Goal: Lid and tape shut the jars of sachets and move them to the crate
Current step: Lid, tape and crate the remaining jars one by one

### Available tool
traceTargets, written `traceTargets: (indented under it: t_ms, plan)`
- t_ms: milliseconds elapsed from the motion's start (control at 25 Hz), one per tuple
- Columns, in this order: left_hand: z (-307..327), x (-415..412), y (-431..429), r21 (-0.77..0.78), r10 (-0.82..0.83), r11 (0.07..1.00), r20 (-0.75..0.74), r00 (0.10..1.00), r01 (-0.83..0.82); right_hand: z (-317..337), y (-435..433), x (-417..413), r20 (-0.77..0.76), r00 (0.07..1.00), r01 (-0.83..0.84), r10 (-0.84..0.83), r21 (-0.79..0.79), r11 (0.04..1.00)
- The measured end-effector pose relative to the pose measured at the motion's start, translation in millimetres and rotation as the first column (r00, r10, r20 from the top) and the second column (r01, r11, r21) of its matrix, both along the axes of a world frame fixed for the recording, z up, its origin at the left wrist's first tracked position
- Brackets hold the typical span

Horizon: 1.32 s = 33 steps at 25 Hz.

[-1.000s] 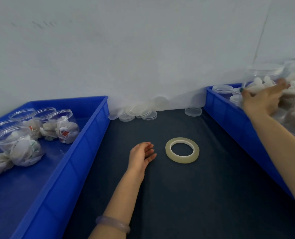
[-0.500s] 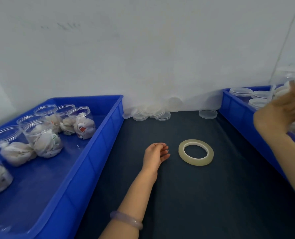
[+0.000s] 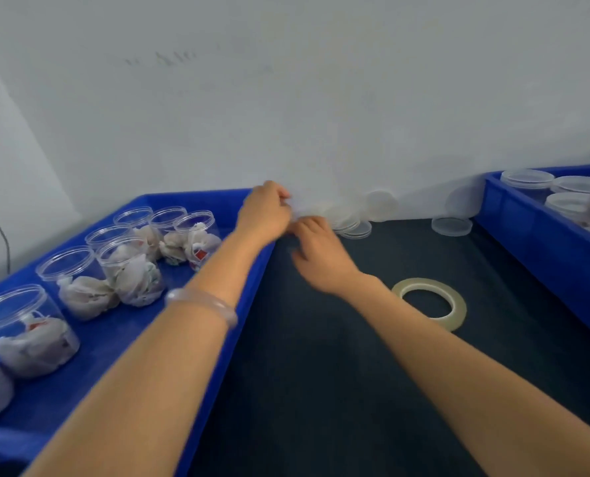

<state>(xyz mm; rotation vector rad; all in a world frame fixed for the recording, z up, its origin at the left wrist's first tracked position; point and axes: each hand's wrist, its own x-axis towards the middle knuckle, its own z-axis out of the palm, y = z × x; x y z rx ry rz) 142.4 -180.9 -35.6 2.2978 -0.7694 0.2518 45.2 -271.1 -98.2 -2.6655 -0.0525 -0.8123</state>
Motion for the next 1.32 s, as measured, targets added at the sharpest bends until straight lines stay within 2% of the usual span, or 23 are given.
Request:
traceTargets:
  t_ms: [80, 200, 280, 360, 440, 480, 600, 680, 760, 920, 1000, 1080, 1160, 1240, 1320]
  plan:
    - [6, 42, 34, 0.176, 0.133, 0.974, 0.079, 0.988, -0.145, 19, 35, 34, -0.010, 0.997, -0.083, 0.082, -0.039, 0.996]
    - [-19, 81, 81, 0.421, 0.294, 0.857, 0.069, 0.953, -0.295, 25, 81, 62, -0.181, 0.976, -0.139, 0.123, -0.079, 0.987]
    - [-40, 86, 96, 0.489, 0.276, 0.829, 0.067, 0.959, -0.273, 14, 100, 66, -0.301, 0.942, -0.149, 0.146, 0.013, 0.989]
    - [-56, 88, 104, 0.534, 0.211, 0.798, 0.187, 0.959, -0.279, 6, 105, 65, -0.317, 0.937, -0.096, 0.147, 0.173, 0.980]
    - [-60, 85, 107, 0.533, 0.204, 0.763, 0.340, 0.918, -0.367, 3, 101, 63, -0.324, 0.933, -0.059, 0.158, 0.295, 0.954]
    - [-59, 83, 106, 0.530, 0.212, 0.753, 0.366, 0.906, -0.391, 2, 99, 62, -0.331, 0.930, -0.050, 0.160, 0.317, 0.947]
    - [-47, 72, 99, 0.558, 0.299, 0.722, 0.280, 0.912, -0.408, -1, 99, 58, -0.339, 0.919, -0.051, 0.199, 0.397, 0.916]
    - [-36, 65, 98, 0.459, 0.389, 0.752, 0.271, 0.880, -0.474, -5, 98, 55, -0.317, 0.921, -0.064, 0.228, 0.452, 0.890]
    - [-20, 58, 97, 0.256, 0.410, 0.824, 0.346, 0.844, -0.506, -9, 93, 50, -0.297, 0.922, -0.078, 0.247, 0.484, 0.872]
    - [23, 32, 75, -0.047, 0.295, 0.944, 0.563, 0.772, -0.327, -17, 82, 29, -0.193, 0.940, -0.110, 0.280, 0.605, 0.788]
    - [37, 7, 55, -0.156, 0.242, 0.970, 0.582, 0.777, -0.186, -25, 74, 11, -0.105, 0.986, -0.059, 0.127, 0.494, 0.867]
    - [35, -24, 34, -0.141, 0.099, 0.990, 0.520, 0.849, -0.030, -36, 61, -11, 0.073, 0.993, 0.056, -0.095, 0.420, 0.906]
    - [15, -55, 12, -0.068, -0.041, 0.995, 0.370, 0.928, 0.071, -48, 42, -35, 0.222, 0.939, 0.117, -0.262, 0.512, 0.851]
    - [-12, -81, -4, -0.019, -0.105, 0.993, 0.271, 0.957, 0.114, -60, 19, -59, 0.172, 0.925, 0.175, -0.339, 0.599, 0.781]
    - [-35, -99, -14, 0.032, -0.146, 0.989, 0.258, 0.955, 0.143, -72, -6, -78, 0.012, 0.939, 0.284, -0.344, 0.540, 0.792]
